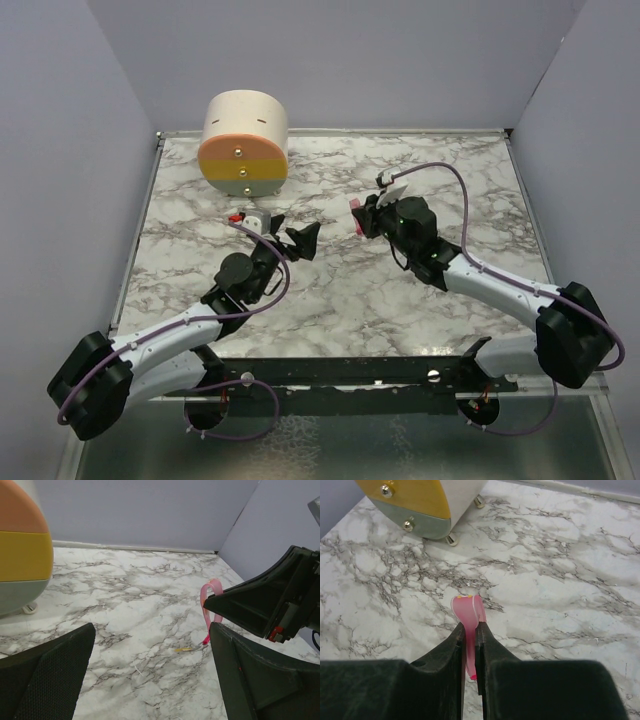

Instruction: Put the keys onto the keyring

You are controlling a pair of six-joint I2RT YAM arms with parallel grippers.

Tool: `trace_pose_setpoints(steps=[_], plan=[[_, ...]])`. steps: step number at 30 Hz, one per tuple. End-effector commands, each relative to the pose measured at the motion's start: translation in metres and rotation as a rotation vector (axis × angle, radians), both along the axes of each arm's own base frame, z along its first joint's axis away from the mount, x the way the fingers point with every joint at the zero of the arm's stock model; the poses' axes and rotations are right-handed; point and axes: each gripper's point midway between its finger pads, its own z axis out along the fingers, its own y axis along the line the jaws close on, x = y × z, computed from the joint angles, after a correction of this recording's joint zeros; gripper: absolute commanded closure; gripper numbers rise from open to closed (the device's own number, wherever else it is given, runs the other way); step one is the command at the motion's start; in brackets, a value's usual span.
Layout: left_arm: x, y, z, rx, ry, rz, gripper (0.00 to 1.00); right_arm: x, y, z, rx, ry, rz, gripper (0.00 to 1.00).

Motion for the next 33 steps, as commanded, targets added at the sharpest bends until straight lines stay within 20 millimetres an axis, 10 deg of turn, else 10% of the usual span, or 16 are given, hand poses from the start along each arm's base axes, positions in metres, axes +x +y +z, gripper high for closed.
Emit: trace_pose_setpoints(steps=[1,19,33], plan=[[0.000,0.007,0.001,0.000,-0.002,0.010,0.01,0.000,0.011,0.014,0.037,-0.012,0.037,0.89],[0.012,0.011,-0.015,0.015,0.041,0.016,0.01,0.036,0.020,-0.058,-0.086,0.095,-0.046,0.89],[0.016,0.016,-0.017,0.003,0.053,0.012,0.01,0.008,0.029,-0.019,-0.015,0.062,0.085,0.90]])
